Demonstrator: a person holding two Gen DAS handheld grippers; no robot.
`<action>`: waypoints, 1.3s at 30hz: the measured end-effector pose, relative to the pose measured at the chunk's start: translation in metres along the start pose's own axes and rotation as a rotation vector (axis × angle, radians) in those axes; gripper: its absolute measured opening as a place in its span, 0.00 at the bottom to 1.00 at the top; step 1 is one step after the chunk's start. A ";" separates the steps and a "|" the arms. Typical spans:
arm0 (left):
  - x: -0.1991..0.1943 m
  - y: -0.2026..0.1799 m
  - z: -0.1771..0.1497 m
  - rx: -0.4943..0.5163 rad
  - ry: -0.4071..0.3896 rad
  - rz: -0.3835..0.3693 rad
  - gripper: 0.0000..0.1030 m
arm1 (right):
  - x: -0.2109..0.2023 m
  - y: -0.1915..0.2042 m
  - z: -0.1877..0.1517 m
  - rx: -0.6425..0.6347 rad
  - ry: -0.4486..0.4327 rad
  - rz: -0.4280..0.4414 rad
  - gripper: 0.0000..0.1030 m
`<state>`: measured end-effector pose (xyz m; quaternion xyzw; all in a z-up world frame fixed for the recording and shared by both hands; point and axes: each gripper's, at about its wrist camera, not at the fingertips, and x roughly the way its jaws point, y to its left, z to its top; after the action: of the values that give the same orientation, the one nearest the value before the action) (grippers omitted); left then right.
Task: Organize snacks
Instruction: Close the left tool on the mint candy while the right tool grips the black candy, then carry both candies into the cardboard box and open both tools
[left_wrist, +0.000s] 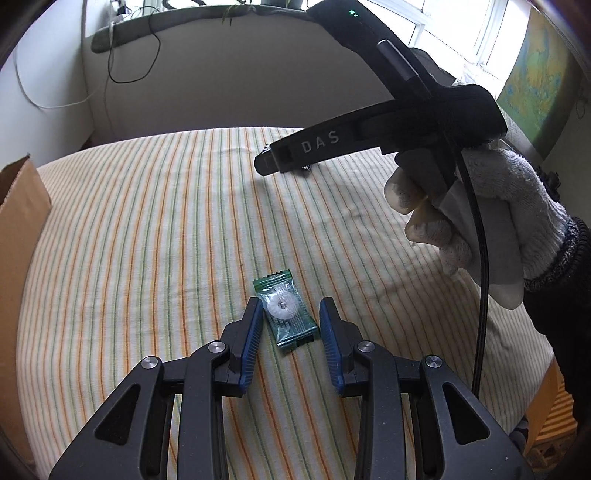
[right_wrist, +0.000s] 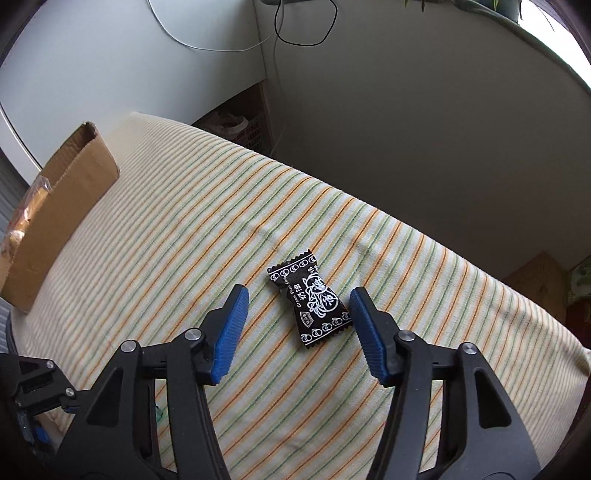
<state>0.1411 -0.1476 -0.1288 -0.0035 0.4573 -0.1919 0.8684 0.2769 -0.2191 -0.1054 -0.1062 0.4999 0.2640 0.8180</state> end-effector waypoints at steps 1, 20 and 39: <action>0.001 -0.002 0.000 0.015 -0.004 0.008 0.29 | 0.000 0.002 0.000 -0.008 0.000 -0.023 0.47; 0.001 -0.027 -0.001 0.107 -0.017 0.056 0.22 | -0.007 -0.002 -0.009 0.043 -0.022 -0.092 0.26; -0.061 0.022 -0.012 0.026 -0.106 0.028 0.22 | -0.080 0.033 -0.026 0.052 -0.124 -0.081 0.26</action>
<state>0.1075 -0.1047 -0.0913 0.0039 0.4080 -0.1849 0.8941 0.2109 -0.2285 -0.0452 -0.0886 0.4505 0.2234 0.8598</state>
